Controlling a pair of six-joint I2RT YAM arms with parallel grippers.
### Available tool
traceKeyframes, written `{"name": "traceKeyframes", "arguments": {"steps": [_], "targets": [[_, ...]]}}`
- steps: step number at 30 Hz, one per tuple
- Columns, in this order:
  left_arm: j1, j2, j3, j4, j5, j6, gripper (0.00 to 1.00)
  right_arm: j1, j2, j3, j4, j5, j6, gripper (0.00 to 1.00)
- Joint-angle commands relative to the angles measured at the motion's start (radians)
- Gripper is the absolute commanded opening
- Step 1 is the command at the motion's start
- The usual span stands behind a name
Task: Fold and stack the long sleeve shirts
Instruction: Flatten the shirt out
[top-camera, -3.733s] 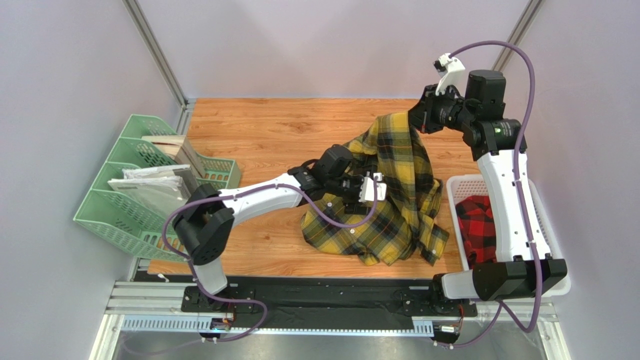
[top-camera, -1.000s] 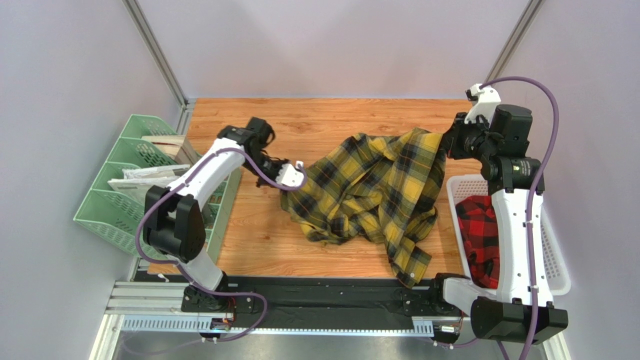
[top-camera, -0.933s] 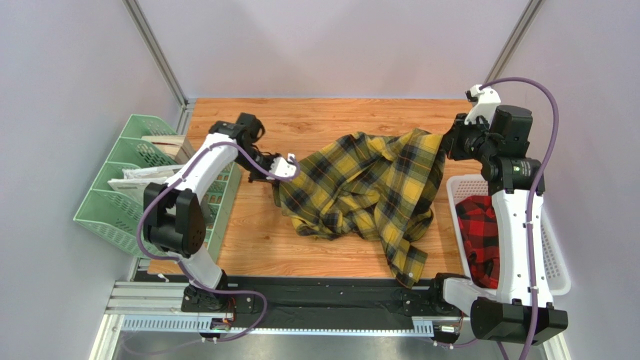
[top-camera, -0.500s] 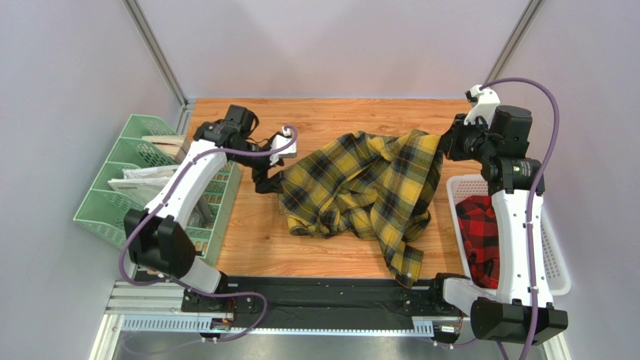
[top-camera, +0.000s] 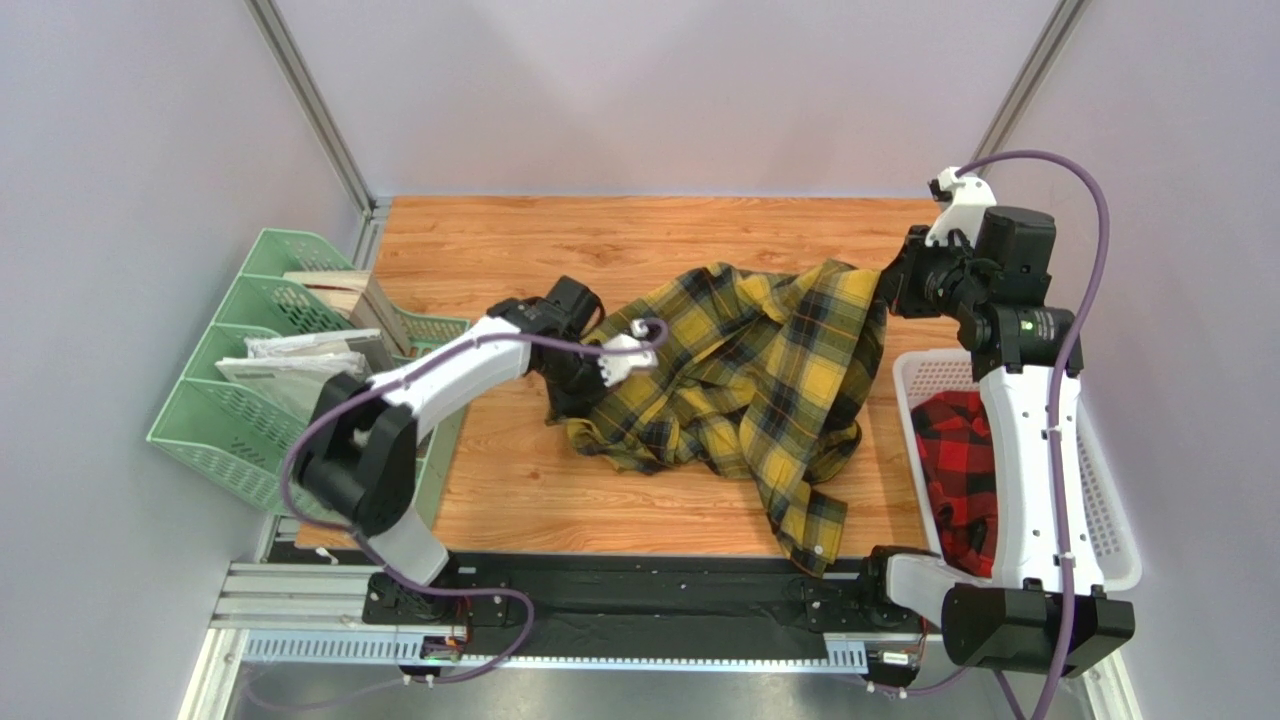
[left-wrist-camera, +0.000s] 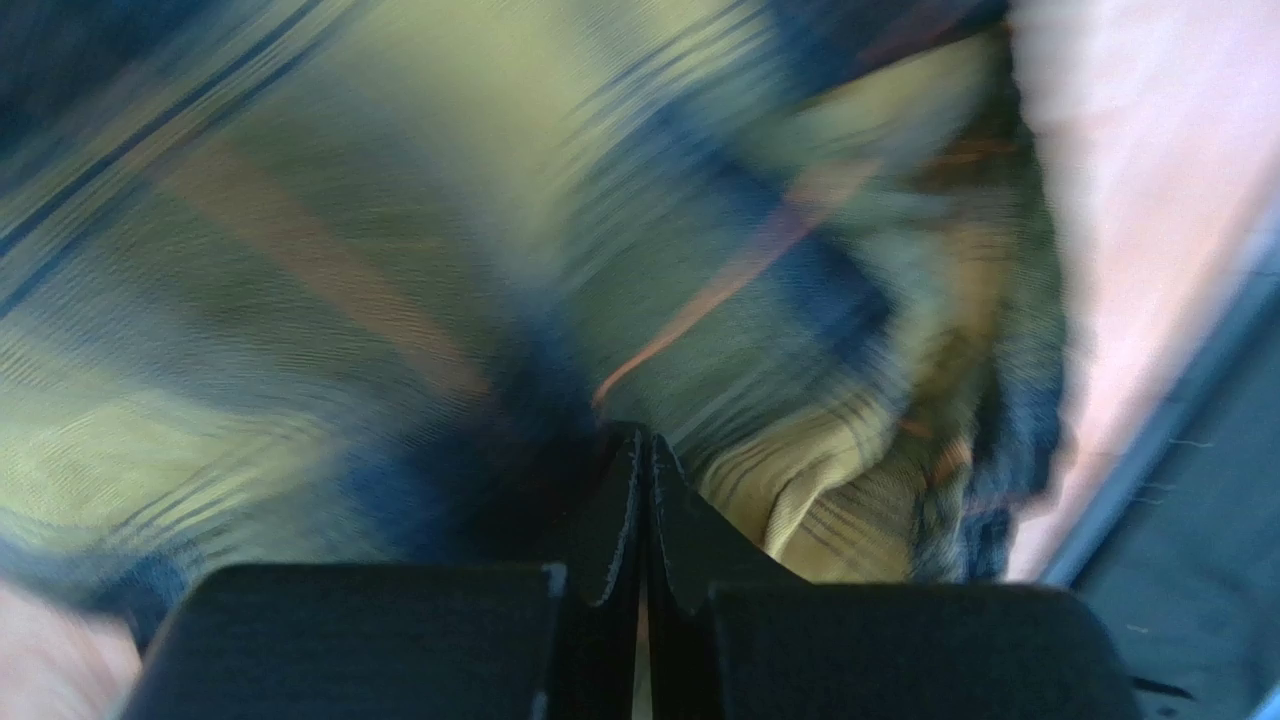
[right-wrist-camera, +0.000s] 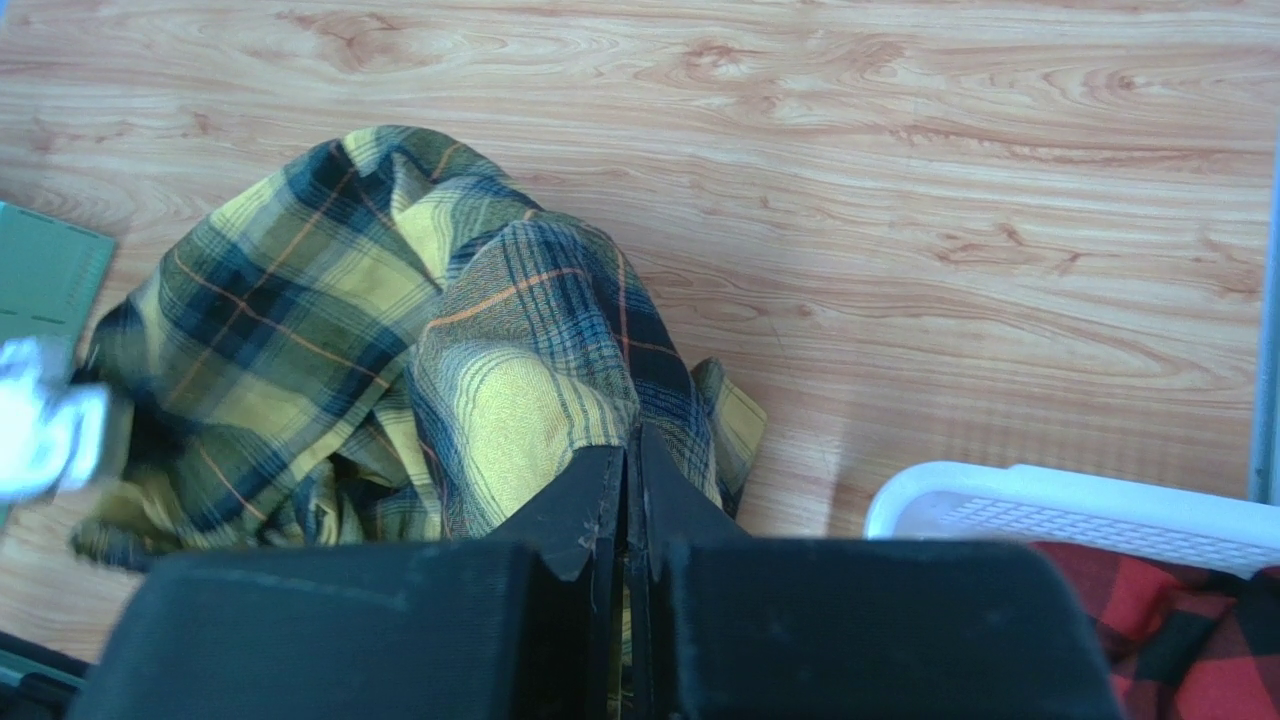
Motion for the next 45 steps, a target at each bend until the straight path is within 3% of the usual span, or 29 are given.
{"name": "traceKeyframes", "arguments": {"steps": [1, 5, 8, 9, 10, 11, 13, 15, 18, 22, 26, 30, 36, 45], "targets": [[0.244, 0.159, 0.154, 0.048, -0.137, -0.04, 0.0, -0.005, -0.011, 0.011, 0.009, 0.043, -0.043, 0.0], [0.346, 0.221, 0.292, 0.045, -0.129, -0.052, 0.0, -0.005, -0.005, 0.005, 0.007, 0.025, -0.038, 0.0], [0.357, 0.142, 0.282, 0.043, 0.029, -0.032, 0.03, -0.005, -0.001, 0.008, 0.007, 0.009, -0.031, 0.0], [0.351, 0.067, 0.245, 0.046, 0.083, -0.034, 0.09, -0.005, 0.0, 0.007, 0.009, 0.006, -0.027, 0.0], [0.337, 0.029, 0.224, 0.045, 0.146, -0.041, 0.26, -0.005, -0.003, 0.007, 0.007, 0.003, -0.026, 0.0], [0.311, -0.008, 0.201, 0.042, 0.139, -0.054, 0.31, -0.004, -0.003, 0.004, 0.007, 0.002, -0.023, 0.0], [0.187, -0.117, 0.112, 0.042, 0.04, -0.077, 0.45, -0.005, -0.003, 0.002, 0.012, 0.0, -0.014, 0.0], [0.052, -0.203, 0.014, 0.065, -0.053, -0.179, 0.52, -0.004, -0.004, -0.005, 0.023, 0.0, -0.006, 0.0], [-0.113, -0.251, -0.081, 0.115, -0.228, -0.271, 0.52, -0.004, -0.001, -0.018, 0.033, 0.002, -0.004, 0.0], [-0.237, -0.204, -0.123, 0.198, -0.421, -0.322, 0.51, -0.004, 0.012, -0.013, 0.027, -0.003, 0.023, 0.0], [-0.26, -0.096, -0.097, 0.217, -0.47, -0.373, 0.45, -0.004, 0.026, 0.002, 0.01, -0.004, 0.008, 0.0], [-0.315, -0.05, -0.106, 0.267, -0.48, -0.419, 0.48, -0.004, 0.028, 0.005, 0.0, 0.002, 0.006, 0.0], [-0.442, 0.023, -0.099, 0.341, -0.631, -0.414, 0.51, -0.004, 0.026, 0.007, -0.019, 0.002, -0.032, 0.0], [-0.452, 0.168, -0.07, 0.35, -0.825, -0.367, 0.48, -0.004, 0.026, 0.008, -0.025, 0.002, -0.054, 0.0]]}}
